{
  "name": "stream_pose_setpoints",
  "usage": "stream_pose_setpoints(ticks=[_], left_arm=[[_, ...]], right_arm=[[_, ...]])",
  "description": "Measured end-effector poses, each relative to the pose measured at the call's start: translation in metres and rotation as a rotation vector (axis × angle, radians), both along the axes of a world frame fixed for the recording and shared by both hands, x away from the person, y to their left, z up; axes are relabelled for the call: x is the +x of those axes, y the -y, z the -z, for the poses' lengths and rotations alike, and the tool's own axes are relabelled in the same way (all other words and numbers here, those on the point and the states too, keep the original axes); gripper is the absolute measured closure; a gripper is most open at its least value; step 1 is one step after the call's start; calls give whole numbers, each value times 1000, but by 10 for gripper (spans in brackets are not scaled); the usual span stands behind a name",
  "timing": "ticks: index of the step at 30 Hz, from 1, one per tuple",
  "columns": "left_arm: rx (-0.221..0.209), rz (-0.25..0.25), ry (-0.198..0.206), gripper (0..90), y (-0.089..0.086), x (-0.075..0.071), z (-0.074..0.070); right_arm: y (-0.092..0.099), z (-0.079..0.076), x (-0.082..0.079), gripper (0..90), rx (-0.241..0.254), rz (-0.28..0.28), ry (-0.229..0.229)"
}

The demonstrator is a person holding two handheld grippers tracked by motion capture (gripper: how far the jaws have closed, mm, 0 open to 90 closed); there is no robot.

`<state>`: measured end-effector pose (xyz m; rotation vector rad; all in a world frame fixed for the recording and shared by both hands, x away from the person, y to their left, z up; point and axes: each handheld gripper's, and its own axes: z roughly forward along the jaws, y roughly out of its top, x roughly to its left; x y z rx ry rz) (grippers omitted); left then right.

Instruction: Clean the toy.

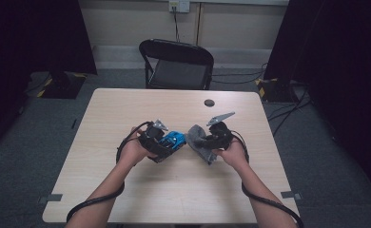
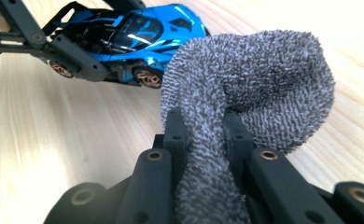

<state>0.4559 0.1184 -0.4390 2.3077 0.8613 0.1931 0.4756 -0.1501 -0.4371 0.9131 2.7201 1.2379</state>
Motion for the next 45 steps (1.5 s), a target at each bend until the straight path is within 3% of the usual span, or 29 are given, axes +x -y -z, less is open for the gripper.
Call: stream_pose_setpoints(ticks=[11, 23, 29, 31, 35, 41, 45], left_arm=[[3, -18, 1, 282, -4, 2, 2], [-2, -25, 11, 282, -6, 3, -1], [2, -24, 8, 282, -5, 2, -1], [3, -22, 5, 282, -5, 1, 0], [4, -20, 6, 282, -5, 1, 0], [-2, -22, 14, 282, -2, 0, -3], [-1, -22, 18, 282, 0, 2, -6]], right_arm=[[6, 9, -5, 764, 8, 1, -11], [8, 25, -4, 732, -58, 27, 3], [7, 29, -6, 582, -84, 36, 19], [7, 28, -8, 521, -103, 45, 41], [13, 23, -10, 401, -97, 69, 75], [22, 20, -16, 378, -120, 72, 81], [26, 31, -22, 355, -159, 74, 79]])
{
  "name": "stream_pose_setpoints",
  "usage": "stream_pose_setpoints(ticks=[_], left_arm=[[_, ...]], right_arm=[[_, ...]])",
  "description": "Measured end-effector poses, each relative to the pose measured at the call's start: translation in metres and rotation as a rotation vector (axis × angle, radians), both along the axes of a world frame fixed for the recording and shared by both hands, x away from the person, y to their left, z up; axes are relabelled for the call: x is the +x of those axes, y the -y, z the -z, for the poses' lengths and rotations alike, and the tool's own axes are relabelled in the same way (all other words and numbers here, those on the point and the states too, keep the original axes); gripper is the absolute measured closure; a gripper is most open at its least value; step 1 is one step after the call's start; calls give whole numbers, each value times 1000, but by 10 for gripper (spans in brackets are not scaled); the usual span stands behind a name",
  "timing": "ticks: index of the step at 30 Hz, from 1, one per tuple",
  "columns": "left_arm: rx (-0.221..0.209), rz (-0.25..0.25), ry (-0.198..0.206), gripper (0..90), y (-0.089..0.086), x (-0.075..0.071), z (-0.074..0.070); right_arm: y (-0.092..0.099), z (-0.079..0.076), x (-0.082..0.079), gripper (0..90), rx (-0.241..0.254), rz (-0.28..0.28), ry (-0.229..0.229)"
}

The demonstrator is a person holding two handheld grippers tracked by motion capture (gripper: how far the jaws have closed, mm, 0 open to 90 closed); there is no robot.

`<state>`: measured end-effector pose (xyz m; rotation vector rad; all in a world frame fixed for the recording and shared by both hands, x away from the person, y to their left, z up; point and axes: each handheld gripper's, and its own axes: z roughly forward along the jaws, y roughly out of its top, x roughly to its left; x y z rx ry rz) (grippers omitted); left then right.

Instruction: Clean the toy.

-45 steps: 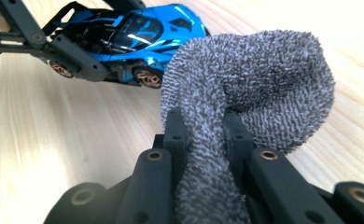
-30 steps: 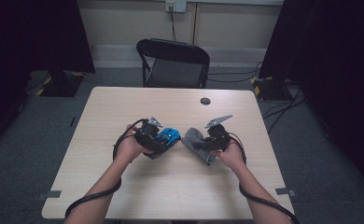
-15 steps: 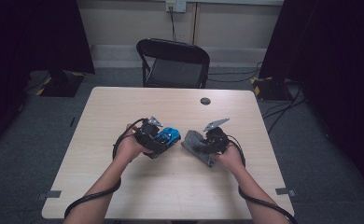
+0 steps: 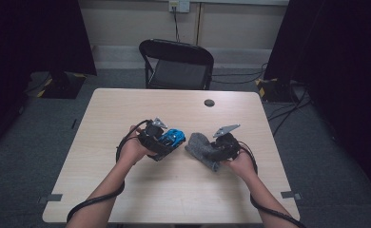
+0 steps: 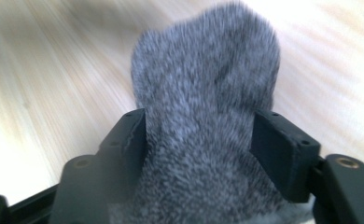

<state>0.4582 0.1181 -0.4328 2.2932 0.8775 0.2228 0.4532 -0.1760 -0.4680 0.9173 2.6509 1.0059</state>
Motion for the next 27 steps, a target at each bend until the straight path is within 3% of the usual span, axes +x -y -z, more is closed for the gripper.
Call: stream_pose_setpoints(ticks=[3, 6, 9, 13, 17, 22, 27], left_arm=[[-6, -2, -8, 282, 2, 2, -1], [-13, 2, -10, 282, 5, 3, -2], [-17, 7, -11, 282, 9, 4, -4], [-24, 8, -7, 281, 14, 5, -7], [-25, 19, -5, 282, 19, 6, -12], [-21, 14, -3, 282, 21, 8, -13], [-16, 14, -6, 282, 20, 7, -13]], right_arm=[[2, 11, 0, 351, -21, 12, -20], [4, 16, 1, 403, 10, 38, -37], [5, 17, 2, 624, 40, 42, -66], [5, 15, 3, 743, 58, 74, -100], [-2, 8, 4, 761, 74, 72, -88], [-18, -7, 4, 764, 112, 20, -58], [-29, -11, 1, 775, 131, -26, -47]])
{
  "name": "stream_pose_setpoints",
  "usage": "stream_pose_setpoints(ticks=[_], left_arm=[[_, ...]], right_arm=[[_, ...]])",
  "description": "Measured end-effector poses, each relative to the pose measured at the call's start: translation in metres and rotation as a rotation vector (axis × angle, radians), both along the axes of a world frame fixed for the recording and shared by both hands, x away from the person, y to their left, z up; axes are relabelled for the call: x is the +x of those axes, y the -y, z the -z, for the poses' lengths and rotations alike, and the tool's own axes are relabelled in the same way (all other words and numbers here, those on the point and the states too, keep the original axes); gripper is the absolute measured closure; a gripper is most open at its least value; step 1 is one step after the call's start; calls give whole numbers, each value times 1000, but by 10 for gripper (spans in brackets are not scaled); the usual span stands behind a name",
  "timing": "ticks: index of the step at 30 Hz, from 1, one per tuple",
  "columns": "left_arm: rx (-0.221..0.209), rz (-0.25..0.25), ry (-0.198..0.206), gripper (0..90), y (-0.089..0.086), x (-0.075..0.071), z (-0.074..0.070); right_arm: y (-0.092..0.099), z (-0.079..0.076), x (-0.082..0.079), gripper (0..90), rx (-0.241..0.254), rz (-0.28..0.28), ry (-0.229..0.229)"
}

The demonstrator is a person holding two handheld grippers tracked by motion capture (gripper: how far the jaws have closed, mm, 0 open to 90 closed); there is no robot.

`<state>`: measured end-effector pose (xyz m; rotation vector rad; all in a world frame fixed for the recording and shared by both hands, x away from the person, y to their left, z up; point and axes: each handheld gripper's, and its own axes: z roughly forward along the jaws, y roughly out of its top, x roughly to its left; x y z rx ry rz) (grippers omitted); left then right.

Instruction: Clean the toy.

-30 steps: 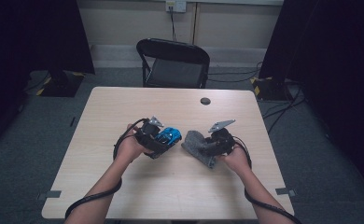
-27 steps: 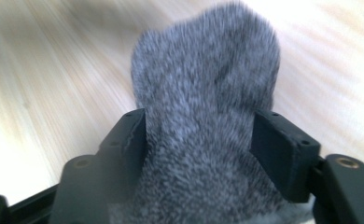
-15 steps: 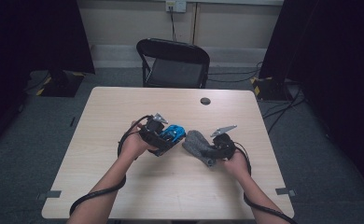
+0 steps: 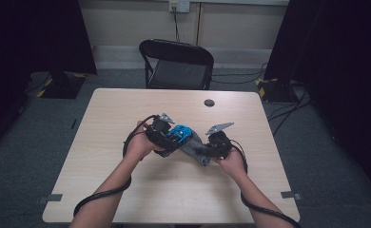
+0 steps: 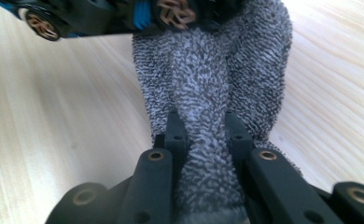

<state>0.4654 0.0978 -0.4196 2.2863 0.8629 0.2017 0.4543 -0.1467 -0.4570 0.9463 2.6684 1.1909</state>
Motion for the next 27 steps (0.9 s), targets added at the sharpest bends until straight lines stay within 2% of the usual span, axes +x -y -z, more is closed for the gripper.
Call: stream_pose_setpoints(ticks=[8, 17, 21, 27], left_arm=[[0, -11, -8, 282, -1, 2, 1], [-6, -21, -4, 282, 1, 5, 0], [-1, -25, 4, 281, 2, 7, 0], [-17, -46, 10, 281, 4, 11, 1]], right_arm=[[-17, -2, -6, 779, -12, -61, 18], [-34, 0, -10, 780, 8, -117, 9], [-42, 0, -13, 780, 4, -146, 7], [-50, -1, -18, 779, 1, -185, 4]])
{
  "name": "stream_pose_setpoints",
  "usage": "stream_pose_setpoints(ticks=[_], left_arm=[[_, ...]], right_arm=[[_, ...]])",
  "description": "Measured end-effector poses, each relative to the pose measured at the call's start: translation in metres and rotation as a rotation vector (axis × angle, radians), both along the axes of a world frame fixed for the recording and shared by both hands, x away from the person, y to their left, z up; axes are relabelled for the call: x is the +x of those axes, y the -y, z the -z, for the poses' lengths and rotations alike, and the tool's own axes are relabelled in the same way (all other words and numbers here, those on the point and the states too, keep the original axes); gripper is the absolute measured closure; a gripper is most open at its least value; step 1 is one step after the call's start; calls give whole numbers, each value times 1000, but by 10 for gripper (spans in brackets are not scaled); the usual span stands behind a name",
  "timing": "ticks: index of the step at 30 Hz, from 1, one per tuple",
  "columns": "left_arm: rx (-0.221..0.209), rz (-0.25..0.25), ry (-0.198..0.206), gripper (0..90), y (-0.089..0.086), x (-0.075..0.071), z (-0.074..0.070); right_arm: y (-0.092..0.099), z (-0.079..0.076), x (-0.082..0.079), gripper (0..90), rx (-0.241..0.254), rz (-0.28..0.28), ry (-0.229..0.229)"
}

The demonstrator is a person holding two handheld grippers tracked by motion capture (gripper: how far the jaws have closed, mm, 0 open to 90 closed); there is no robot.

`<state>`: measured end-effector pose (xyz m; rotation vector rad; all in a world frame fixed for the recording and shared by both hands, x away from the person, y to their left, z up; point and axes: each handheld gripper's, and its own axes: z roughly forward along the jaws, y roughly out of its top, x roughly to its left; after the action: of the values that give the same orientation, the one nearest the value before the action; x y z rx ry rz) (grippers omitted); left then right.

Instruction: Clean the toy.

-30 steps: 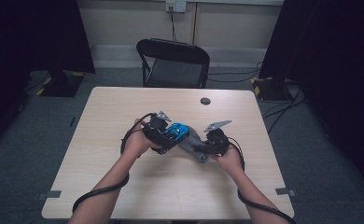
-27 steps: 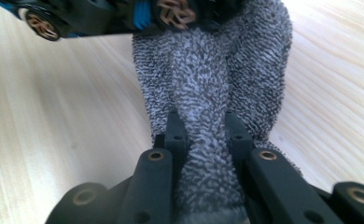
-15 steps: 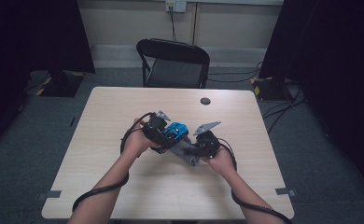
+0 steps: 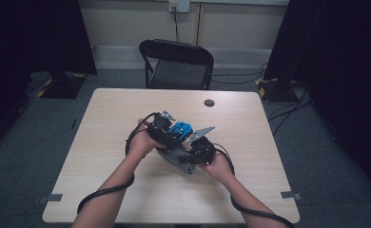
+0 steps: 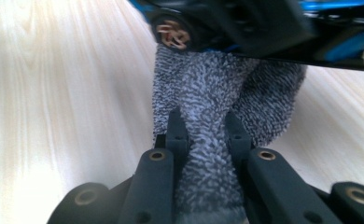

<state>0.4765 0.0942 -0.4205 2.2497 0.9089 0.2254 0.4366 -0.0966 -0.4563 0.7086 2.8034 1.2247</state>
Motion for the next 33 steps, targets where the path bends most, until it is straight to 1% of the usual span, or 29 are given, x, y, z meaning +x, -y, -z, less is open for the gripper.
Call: stream_pose_setpoints(ticks=[3, 4, 6, 8, 9, 11, 12, 13, 14, 16, 18, 20, 22, 23, 25, 26, 27, 31, 32, 33], left_arm=[[-7, -13, -7, 281, 1, 2, 0], [-11, -17, -1, 281, 1, 2, 0], [-15, -17, 0, 282, 0, 3, -2], [-21, -25, 6, 282, -1, 3, -4], [-28, -27, 5, 281, -2, 3, -5], [-21, -25, 11, 282, -4, 2, -9], [-10, -18, 16, 281, -7, 2, -11], [-10, -18, 16, 282, -7, 2, -11], [-20, -23, 18, 282, -9, 0, -12], [-16, -23, 23, 282, -11, -2, -13], [-14, -17, 22, 282, -13, -3, -14], [-10, -11, 21, 282, -15, -5, -13], [-12, -4, 19, 282, -15, -8, -12], [-10, -3, 23, 282, -15, -9, -11], [-12, 6, 19, 282, -14, -11, -9], [-8, 9, 17, 282, -13, -12, -8], [-8, 10, 18, 281, -13, -13, -7], [-12, 6, 14, 282, -11, -12, -5], [-12, 5, 7, 282, -10, -11, -4], [-11, 6, 6, 282, -9, -10, -4]], right_arm=[[-3, 1, -3, 779, 3, -20, -3], [-4, 1, -4, 779, 0, -31, -2], [-7, 3, -8, 780, -14, -53, -4], [-7, 4, -9, 779, -26, -62, -3], [-6, 4, -9, 779, -30, -58, -4], [1, 4, -6, 779, -32, -41, -2], [6, 3, -4, 779, -35, -25, 1], [6, 3, -4, 779, -35, -25, 1], [19, 1, 3, 779, -25, 25, 1], [29, -1, 9, 779, -26, 67, 4], [41, -4, 16, 779, -22, 121, 5], [49, -6, 21, 779, -28, 162, 14], [56, -8, 26, 780, -11, 194, 9], [58, -10, 28, 779, -15, 206, 17], [61, -14, 31, 779, -13, 224, 24], [63, -16, 33, 779, -4, 233, 27], [63, -17, 33, 779, 5, 231, 24], [60, -21, 32, 779, 7, 215, 33], [56, -23, 30, 780, 15, 205, 42], [54, -22, 29, 780, 21, 201, 39]])
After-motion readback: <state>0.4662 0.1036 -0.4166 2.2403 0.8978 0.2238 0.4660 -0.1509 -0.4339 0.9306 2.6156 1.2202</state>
